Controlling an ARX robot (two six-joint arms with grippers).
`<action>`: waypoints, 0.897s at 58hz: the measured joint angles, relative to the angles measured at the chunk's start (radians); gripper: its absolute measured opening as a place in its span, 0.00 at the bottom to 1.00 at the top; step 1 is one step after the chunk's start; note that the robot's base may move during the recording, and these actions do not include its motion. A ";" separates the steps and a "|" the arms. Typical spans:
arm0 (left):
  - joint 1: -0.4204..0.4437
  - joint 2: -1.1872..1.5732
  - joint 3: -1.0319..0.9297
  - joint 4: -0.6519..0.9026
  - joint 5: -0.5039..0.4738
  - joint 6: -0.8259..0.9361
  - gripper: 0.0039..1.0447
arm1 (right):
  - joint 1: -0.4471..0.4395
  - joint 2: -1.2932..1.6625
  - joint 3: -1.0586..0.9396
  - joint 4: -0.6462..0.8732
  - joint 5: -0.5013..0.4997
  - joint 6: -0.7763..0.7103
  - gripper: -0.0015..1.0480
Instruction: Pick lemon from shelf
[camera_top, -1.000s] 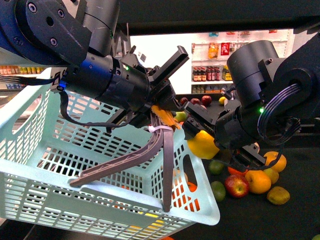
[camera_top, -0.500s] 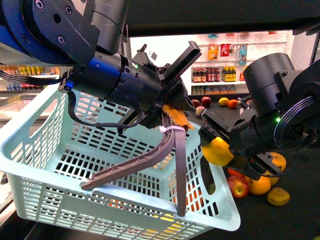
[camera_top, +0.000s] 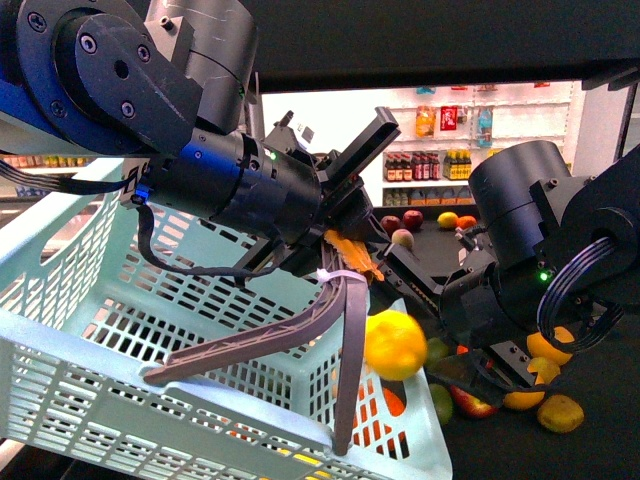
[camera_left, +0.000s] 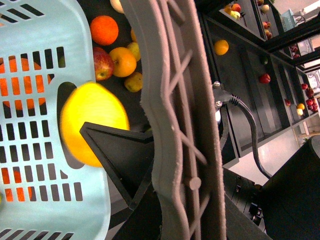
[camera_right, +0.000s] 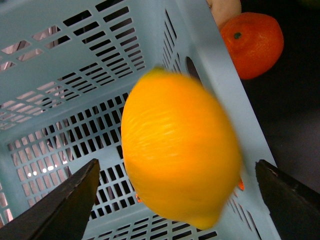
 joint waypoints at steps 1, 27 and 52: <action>0.000 0.000 0.000 0.000 -0.001 0.000 0.09 | 0.000 -0.001 -0.001 0.001 -0.002 0.000 0.94; 0.001 0.000 0.000 0.000 -0.003 -0.005 0.08 | -0.053 -0.137 -0.087 0.028 0.027 -0.062 0.93; 0.000 0.000 0.000 0.000 0.000 -0.006 0.08 | -0.151 -0.528 -0.427 0.172 0.280 -0.478 0.93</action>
